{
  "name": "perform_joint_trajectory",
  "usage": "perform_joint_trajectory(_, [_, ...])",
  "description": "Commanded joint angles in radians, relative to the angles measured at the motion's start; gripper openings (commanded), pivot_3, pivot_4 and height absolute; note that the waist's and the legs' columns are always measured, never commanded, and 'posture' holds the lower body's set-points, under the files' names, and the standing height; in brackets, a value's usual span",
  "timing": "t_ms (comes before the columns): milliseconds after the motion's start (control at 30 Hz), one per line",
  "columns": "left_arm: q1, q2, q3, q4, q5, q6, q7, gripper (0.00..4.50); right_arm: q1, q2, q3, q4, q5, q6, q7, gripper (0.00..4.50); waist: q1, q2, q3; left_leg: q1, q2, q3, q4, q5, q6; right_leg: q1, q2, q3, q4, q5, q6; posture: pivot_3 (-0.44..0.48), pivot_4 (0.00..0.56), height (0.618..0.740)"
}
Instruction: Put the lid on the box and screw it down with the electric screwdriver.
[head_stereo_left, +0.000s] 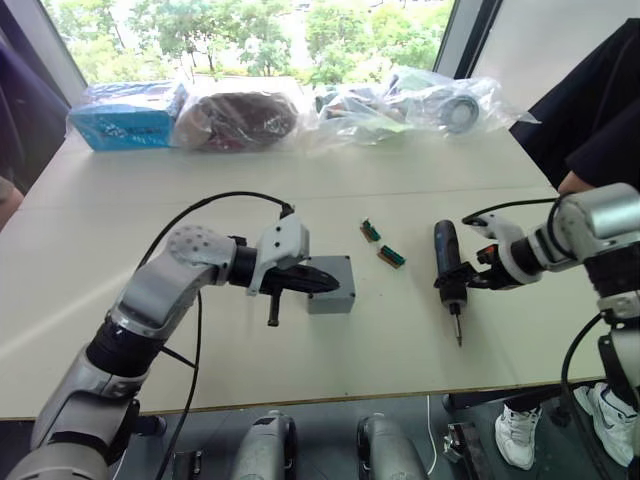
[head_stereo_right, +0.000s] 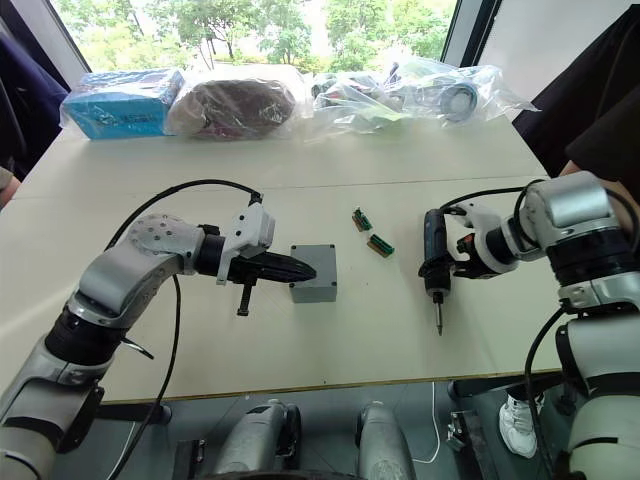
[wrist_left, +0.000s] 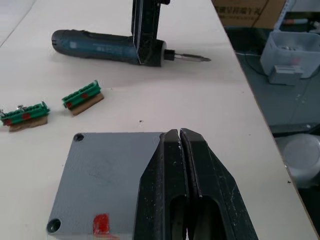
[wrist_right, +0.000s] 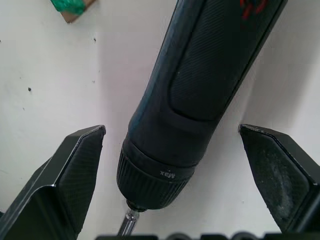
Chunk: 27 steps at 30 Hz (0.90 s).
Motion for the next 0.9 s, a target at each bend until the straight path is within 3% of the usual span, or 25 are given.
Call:
perform_joint_trajectory(33, [0.014,0.002,0.032,-0.051,-0.014,0.01,0.026,0.0,0.0,0.019,0.047,0.024,-0.055,-0.057,0.022,3.82,-0.003,-0.001,-0.001,0.0,0.0,0.0,0.0,0.0,0.0,0.0,0.0,0.0,0.0,0.0,0.0,0.0,0.15,0.74])
perform_joint_trajectory(200, [0.021,0.001,0.041,-0.054,-0.016,0.016,0.048,0.0,0.011,0.019,0.079,0.023,-0.1,-0.082,0.048,2.23,-0.004,-0.001,-0.001,0.001,0.0,0.0,0.0,0.0,0.0,0.0,0.001,0.0,0.0,0.0,0.0,0.0,0.15,0.74])
perform_joint_trajectory(267, [0.019,0.001,0.048,-0.041,-0.013,0.015,0.056,0.0,0.008,0.029,0.054,0.035,-0.115,-0.088,0.041,1.8,-0.004,-0.002,-0.001,0.001,0.0,0.0,0.0,0.0,0.0,0.0,0.001,0.0,0.0,0.0,0.0,0.0,0.15,0.74])
perform_joint_trajectory(433, [0.016,0.019,0.074,0.014,0.002,0.003,0.06,0.0,-0.054,0.033,-0.066,0.033,-0.176,-0.242,-0.007,1.8,-0.006,-0.003,-0.002,0.002,0.0,0.0,0.0,0.0,0.0,0.001,0.001,0.0,0.0,0.0,0.0,0.0,0.15,0.74])
perform_joint_trajectory(567, [0.003,0.039,0.094,0.071,0.003,-0.008,0.047,0.0,-0.109,0.115,-0.337,-0.041,-0.111,-0.294,-0.102,1.8,-0.006,0.003,0.002,0.0,0.0,0.002,0.0,0.0,0.0,-0.003,0.001,0.001,0.002,0.0,0.0,0.0,0.15,0.74])
perform_joint_trajectory(633, [-0.006,0.046,0.094,0.09,0.001,-0.009,0.035,0.0,-0.071,0.195,-0.513,-0.18,-0.058,-0.417,-0.162,1.8,-0.006,0.003,0.002,0.0,0.0,0.003,0.0,0.0,-0.001,-0.005,0.002,0.002,0.005,0.0,0.0,0.0,0.15,0.74])
perform_joint_trajectory(733, [-0.013,0.048,0.093,0.105,-0.007,-0.004,0.02,0.0,0.006,0.301,-0.658,-0.381,0.006,-0.531,-0.205,1.8,-0.001,0.003,0.002,-0.001,0.001,0.001,-0.003,0.001,-0.001,-0.006,0.003,0.001,0.007,0.0,-0.001,0.0,0.15,0.74])
perform_joint_trajectory(767, [-0.022,0.046,0.085,0.115,-0.005,-0.001,0.013,0.0,0.066,0.389,-0.709,-0.515,0.052,-0.595,-0.239,1.8,0.003,0.003,0.002,-0.001,0.001,0.001,-0.003,0.001,-0.001,-0.005,0.004,0.001,0.006,-0.001,-0.001,0.0,0.15,0.74])
perform_joint_trajectory(900, [-0.056,0.036,0.061,0.152,0.008,-0.006,-0.013,0.0,0.23,0.625,-0.753,-0.825,0.191,-0.703,-0.317,1.8,0.013,0.002,0.001,-0.001,0.001,0.0,-0.001,0.001,-0.001,-0.003,0.002,0.0,0.006,-0.001,0.0,0.0,0.15,0.74])
